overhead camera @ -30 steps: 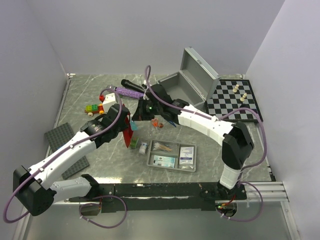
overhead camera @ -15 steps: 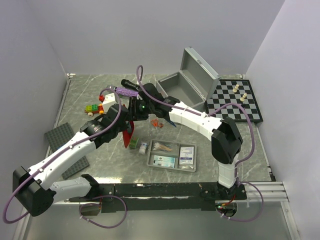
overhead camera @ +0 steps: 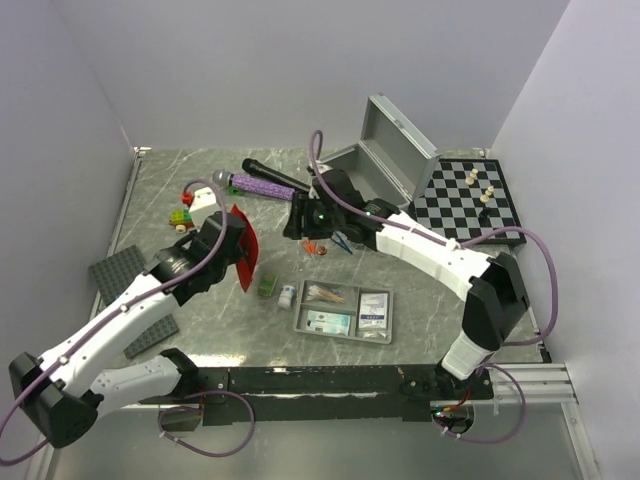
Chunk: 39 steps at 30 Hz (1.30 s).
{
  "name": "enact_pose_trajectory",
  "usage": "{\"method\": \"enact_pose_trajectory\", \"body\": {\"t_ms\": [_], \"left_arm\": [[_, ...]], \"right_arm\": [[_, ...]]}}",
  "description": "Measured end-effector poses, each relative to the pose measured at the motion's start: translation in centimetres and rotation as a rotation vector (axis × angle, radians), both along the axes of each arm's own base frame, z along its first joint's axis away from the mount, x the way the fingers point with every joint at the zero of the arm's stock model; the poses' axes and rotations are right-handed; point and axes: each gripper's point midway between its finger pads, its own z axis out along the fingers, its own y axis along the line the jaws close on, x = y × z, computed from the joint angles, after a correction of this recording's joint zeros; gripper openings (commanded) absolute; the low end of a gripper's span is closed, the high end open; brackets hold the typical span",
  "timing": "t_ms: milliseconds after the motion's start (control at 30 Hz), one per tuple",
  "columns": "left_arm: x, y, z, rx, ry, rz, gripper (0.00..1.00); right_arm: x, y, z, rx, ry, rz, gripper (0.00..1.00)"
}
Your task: Organize the medicine kit
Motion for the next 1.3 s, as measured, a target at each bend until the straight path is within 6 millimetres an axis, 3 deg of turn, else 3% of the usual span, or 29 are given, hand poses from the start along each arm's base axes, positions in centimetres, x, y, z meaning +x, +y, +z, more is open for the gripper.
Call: {"method": "enact_pose_trajectory", "body": {"t_ms": [100, 233, 300, 500, 933, 1300], "left_arm": [[-0.6, 1.1, 1.0, 0.0, -0.032, 0.023, 0.01], [-1.2, 2.0, 1.5, -0.003, -0.056, 0.041, 0.01], [-1.4, 2.3, 1.1, 0.003, -0.05, 0.044, 0.01], [-2.0, 2.7, -0.5, 0.035, -0.01, 0.044, 0.01], [-2.3, 3.0, -1.1, 0.037, -0.005, 0.047, 0.01], [-2.3, 2.9, -1.3, 0.041, 0.0, 0.045, 0.01]], "right_arm": [[1.2, -2.6, -1.6, -0.073, -0.034, -0.052, 0.59], [2.4, -5.5, -6.0, -0.215, -0.01, -0.107, 0.56], [3.2, -6.3, -8.5, -0.286, 0.006, -0.124, 0.53], [4.0, -7.6, -13.3, -0.415, 0.056, -0.131, 0.51], [7.3, -7.6, -16.7, -0.519, 0.06, -0.158, 0.51], [7.7, -8.0, -18.3, -0.574, 0.075, -0.155, 0.47]]}}
